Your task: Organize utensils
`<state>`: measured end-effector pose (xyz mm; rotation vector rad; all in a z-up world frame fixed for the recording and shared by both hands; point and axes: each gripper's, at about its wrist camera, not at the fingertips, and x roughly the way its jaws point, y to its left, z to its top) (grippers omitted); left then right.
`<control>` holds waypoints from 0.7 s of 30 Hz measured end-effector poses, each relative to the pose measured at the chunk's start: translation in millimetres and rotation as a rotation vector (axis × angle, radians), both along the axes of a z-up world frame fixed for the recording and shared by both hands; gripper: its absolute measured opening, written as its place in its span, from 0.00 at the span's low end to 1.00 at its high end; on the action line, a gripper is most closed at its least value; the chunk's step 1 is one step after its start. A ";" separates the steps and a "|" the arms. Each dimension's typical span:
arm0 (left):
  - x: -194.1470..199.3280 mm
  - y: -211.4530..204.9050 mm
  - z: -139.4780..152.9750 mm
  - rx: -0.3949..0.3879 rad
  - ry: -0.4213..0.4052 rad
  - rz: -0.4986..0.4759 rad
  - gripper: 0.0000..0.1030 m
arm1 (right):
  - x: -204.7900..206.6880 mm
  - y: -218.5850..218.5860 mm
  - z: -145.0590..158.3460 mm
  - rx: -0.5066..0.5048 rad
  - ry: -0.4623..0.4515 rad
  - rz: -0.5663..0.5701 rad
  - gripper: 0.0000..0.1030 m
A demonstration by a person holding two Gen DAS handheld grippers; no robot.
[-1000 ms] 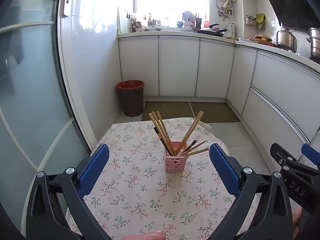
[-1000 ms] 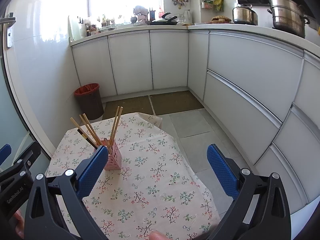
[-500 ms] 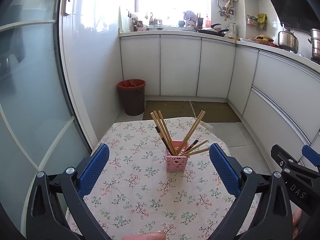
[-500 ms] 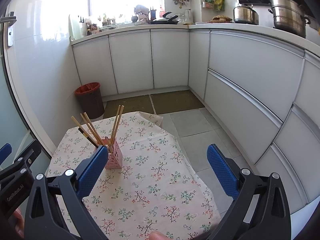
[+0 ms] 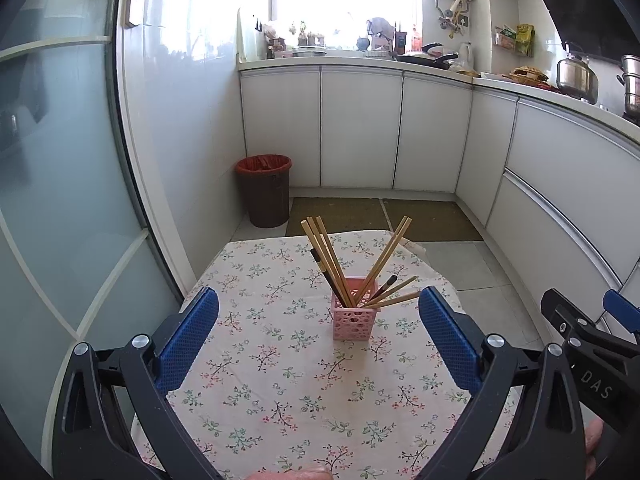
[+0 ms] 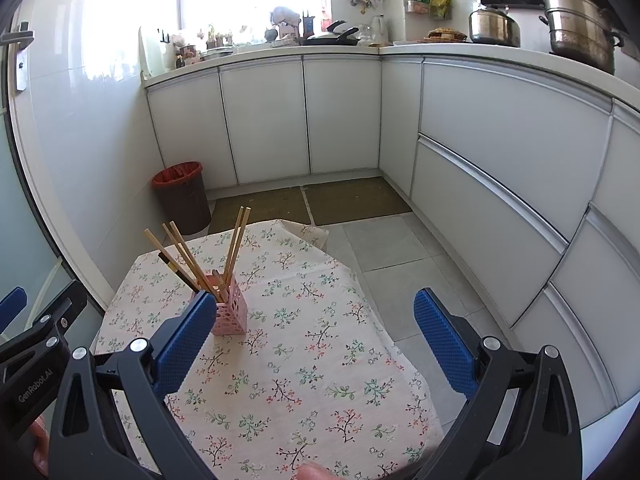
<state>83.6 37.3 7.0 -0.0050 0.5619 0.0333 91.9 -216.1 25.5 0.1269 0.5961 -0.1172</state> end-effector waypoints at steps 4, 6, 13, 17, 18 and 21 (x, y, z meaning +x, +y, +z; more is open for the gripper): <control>-0.7 0.4 0.1 0.006 -0.002 0.006 0.93 | 0.3 -0.8 -0.3 -0.001 0.001 0.001 0.94; -0.4 0.5 -0.4 0.007 0.001 0.006 0.93 | 0.2 -0.9 -0.5 0.002 0.003 0.002 0.93; 0.0 -3.2 -3.9 0.026 0.000 -0.010 0.92 | 0.4 -2.7 -0.6 0.007 0.011 0.008 0.93; -1.3 -7.2 -4.1 0.032 -0.011 -0.034 0.89 | 1.0 -3.8 -1.2 0.011 0.014 0.008 0.93; -1.3 -7.2 -4.1 0.030 -0.014 -0.036 0.89 | 1.0 -3.9 -1.1 0.010 0.014 0.008 0.93; -1.5 -5.8 -4.2 0.028 -0.019 -0.028 0.87 | 0.9 -5.8 -1.0 0.012 0.013 0.000 0.93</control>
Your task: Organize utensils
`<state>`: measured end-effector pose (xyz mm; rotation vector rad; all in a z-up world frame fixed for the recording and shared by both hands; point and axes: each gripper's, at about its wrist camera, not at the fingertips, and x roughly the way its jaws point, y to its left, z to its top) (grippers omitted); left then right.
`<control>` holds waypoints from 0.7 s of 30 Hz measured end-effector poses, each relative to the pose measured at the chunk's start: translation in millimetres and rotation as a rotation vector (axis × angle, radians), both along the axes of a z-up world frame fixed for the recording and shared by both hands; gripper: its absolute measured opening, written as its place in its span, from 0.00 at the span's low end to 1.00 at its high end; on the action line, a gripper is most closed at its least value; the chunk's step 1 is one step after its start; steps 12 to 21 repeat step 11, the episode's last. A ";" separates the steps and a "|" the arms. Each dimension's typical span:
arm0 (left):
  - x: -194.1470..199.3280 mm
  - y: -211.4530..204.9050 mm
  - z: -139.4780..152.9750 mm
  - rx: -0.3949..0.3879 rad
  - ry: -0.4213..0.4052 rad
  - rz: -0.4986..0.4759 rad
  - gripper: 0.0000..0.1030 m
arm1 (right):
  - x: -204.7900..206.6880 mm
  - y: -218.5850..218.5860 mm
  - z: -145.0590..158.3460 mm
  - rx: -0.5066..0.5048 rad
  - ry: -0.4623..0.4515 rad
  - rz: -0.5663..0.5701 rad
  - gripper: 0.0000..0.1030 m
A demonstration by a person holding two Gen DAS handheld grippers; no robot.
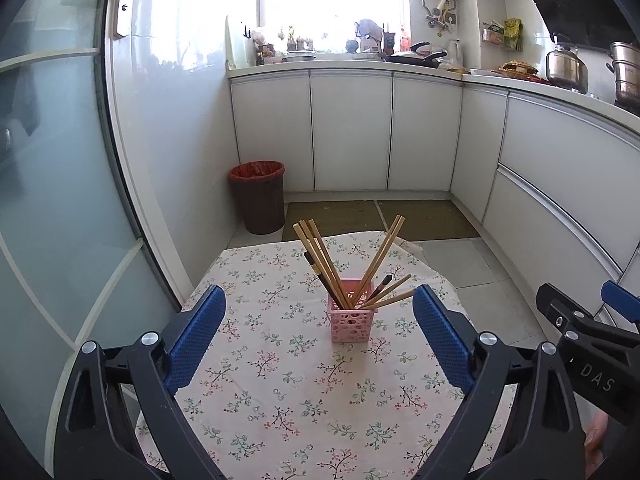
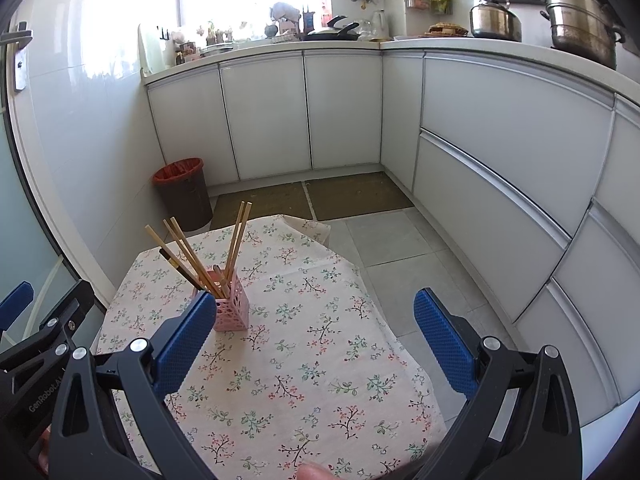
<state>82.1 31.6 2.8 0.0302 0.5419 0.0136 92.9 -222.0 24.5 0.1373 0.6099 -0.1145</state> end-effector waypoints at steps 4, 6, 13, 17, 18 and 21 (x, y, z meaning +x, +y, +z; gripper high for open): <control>1.0 2.9 0.5 -0.006 0.006 0.004 0.86 | 0.6 -1.2 -0.3 0.000 0.000 -0.006 0.93; 2.7 4.8 1.0 -0.017 0.023 0.005 0.93 | 1.3 -0.9 -0.9 0.000 0.001 -0.005 0.93; 2.2 5.2 1.7 -0.027 0.031 0.003 0.93 | 1.7 0.4 -1.9 0.003 0.004 -0.003 0.93; 2.2 5.2 1.7 -0.027 0.031 0.003 0.93 | 1.7 0.4 -1.9 0.003 0.004 -0.003 0.93; 2.2 5.2 1.7 -0.027 0.031 0.003 0.93 | 1.7 0.4 -1.9 0.003 0.004 -0.003 0.93; 2.2 5.2 1.7 -0.027 0.031 0.003 0.93 | 1.7 0.4 -1.9 0.003 0.004 -0.003 0.93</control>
